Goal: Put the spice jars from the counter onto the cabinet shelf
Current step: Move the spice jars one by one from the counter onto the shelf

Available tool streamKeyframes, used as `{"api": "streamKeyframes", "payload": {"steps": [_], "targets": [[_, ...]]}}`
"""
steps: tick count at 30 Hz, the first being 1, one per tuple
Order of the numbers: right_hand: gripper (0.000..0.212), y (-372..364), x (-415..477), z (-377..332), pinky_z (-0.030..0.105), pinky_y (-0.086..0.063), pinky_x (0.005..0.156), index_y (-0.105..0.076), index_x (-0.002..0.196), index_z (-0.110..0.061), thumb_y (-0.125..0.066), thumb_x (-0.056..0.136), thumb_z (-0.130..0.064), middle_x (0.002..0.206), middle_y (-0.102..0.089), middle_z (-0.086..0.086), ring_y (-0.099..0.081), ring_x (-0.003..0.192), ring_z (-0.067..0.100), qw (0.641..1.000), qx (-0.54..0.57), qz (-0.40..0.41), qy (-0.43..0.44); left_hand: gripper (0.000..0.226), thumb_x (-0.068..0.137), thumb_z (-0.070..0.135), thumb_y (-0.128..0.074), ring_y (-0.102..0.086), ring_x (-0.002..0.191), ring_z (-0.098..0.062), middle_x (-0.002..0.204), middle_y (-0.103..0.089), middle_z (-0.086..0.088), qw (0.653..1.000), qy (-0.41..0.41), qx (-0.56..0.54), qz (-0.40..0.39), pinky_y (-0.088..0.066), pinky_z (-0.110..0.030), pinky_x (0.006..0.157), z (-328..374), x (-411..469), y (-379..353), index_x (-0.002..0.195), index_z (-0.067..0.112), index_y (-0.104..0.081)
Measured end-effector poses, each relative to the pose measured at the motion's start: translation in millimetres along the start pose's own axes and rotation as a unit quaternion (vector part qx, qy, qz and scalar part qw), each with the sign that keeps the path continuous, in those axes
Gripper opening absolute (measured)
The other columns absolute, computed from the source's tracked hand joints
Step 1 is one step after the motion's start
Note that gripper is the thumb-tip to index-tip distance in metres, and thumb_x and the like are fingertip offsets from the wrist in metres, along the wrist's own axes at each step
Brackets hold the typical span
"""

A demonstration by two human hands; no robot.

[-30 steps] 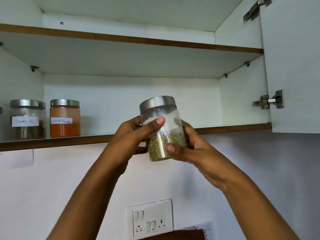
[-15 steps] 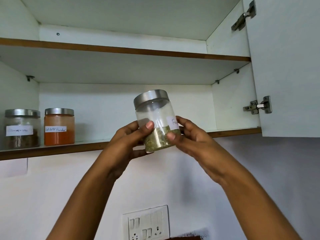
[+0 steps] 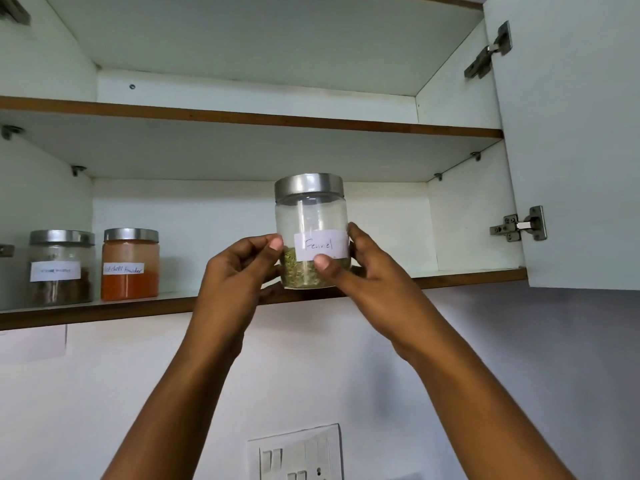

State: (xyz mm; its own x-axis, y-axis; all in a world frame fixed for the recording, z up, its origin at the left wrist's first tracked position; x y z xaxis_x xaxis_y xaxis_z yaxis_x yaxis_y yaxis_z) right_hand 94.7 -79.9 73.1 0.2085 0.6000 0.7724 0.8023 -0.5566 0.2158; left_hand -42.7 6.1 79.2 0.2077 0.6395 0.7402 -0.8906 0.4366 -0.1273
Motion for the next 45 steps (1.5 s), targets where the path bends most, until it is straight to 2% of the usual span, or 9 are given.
{"api": "streamKeyframes", "payload": {"steps": [4,6,10,16,22,26,30,35,45], "targets": [[0.050,-10,11,1,0.025,-0.040,0.099,-0.039,0.139,-0.030,-0.055,0.092,-0.033,0.128,-0.051,-0.020,-0.052,0.114,0.003,0.998,0.020,-0.052,-0.011,0.022,0.084,0.017,-0.063,-0.071,0.087,-0.003,0.095,-0.075,0.008,0.998,-0.010,0.036,-0.054,-0.053,-0.011,0.066,9,0,10,0.105,0.024,-0.065],[0.046,-19,18,-1,0.026,-0.041,0.099,-0.044,0.136,-0.026,-0.056,0.092,-0.030,0.117,-0.054,-0.019,-0.053,0.110,0.007,0.998,0.031,-0.051,-0.015,0.029,0.082,0.016,-0.066,-0.070,0.090,-0.002,0.099,-0.074,0.010,0.993,-0.006,0.085,-0.086,-0.051,-0.007,0.065,11,1,15,0.109,0.028,-0.063],[0.047,-49,45,2,0.033,-0.042,0.102,-0.046,0.134,-0.020,-0.060,0.090,-0.030,0.125,-0.057,-0.009,-0.052,0.118,0.012,0.997,0.023,-0.068,-0.023,0.053,0.078,0.022,-0.074,-0.063,0.103,-0.012,0.116,-0.066,0.004,0.978,0.015,0.199,-0.068,-0.049,-0.016,0.069,9,16,37,0.128,0.022,-0.055],[0.048,-105,91,15,0.043,-0.040,0.106,-0.044,0.134,-0.012,-0.060,0.090,-0.023,0.130,-0.058,0.008,-0.055,0.118,0.024,0.987,0.033,-0.139,-0.072,0.047,0.078,0.028,-0.074,-0.057,0.101,-0.016,0.109,-0.061,0.002,0.948,0.038,0.317,-0.003,-0.041,-0.022,0.072,2,45,79,0.121,0.020,-0.056],[0.049,-148,116,31,0.032,-0.041,0.094,-0.044,0.132,-0.009,-0.063,0.087,-0.014,0.130,-0.057,0.011,-0.054,0.118,0.026,0.978,0.025,-0.173,-0.118,0.050,0.078,0.028,-0.075,-0.056,0.090,-0.018,0.108,-0.063,-0.007,0.907,0.086,0.413,0.002,-0.043,-0.023,0.068,-19,70,113,0.122,0.010,-0.058],[0.040,-165,127,36,0.037,-0.045,0.101,-0.051,0.124,-0.004,-0.063,0.086,-0.007,0.126,-0.059,0.014,-0.056,0.116,0.028,0.970,-0.008,-0.189,-0.151,0.041,0.076,0.025,-0.076,-0.058,0.075,-0.014,0.094,-0.066,-0.006,0.873,0.109,0.474,-0.009,-0.042,-0.023,0.060,-32,87,129,0.111,0.009,-0.063],[0.037,-179,139,40,0.041,-0.045,0.103,-0.053,0.123,-0.003,-0.062,0.087,-0.006,0.126,-0.059,0.017,-0.057,0.116,0.030,0.961,-0.041,-0.217,-0.165,0.040,0.074,0.028,-0.077,-0.061,0.079,-0.021,0.094,-0.068,-0.011,0.847,0.100,0.521,0.027,-0.041,-0.024,0.057,-43,98,140,0.105,0.007,-0.064],[0.037,-194,148,48,0.036,-0.044,0.090,-0.059,0.116,-0.005,-0.069,0.081,-0.012,0.120,-0.061,0.018,-0.053,0.095,0.027,0.958,-0.088,-0.230,-0.147,0.033,0.075,0.029,-0.076,-0.053,0.072,-0.019,0.080,-0.057,-0.008,0.813,0.101,0.570,0.065,-0.031,-0.022,0.049,-47,104,148,0.089,0.006,-0.056],[0.041,-200,151,52,0.031,-0.039,0.083,-0.056,0.121,-0.004,-0.066,0.085,-0.021,0.119,-0.060,0.016,-0.051,0.093,0.024,0.953,-0.124,-0.228,-0.158,0.039,0.077,0.028,-0.074,-0.054,0.077,-0.021,0.086,-0.058,-0.009,0.790,0.101,0.598,0.093,-0.039,-0.028,0.063,-46,100,144,0.102,0.003,-0.058]]}}
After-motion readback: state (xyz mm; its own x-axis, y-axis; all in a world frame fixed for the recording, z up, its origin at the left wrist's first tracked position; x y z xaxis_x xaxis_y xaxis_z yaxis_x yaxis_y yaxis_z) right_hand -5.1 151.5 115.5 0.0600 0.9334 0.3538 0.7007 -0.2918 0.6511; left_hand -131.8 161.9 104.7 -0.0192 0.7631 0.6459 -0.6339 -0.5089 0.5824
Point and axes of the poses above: each hand's wrist, its own x-axis towards the middle knuckle, its own y-axis out of the back of the hand, z = x × y, the point moved 4 cm from there along x, towards the middle knuckle
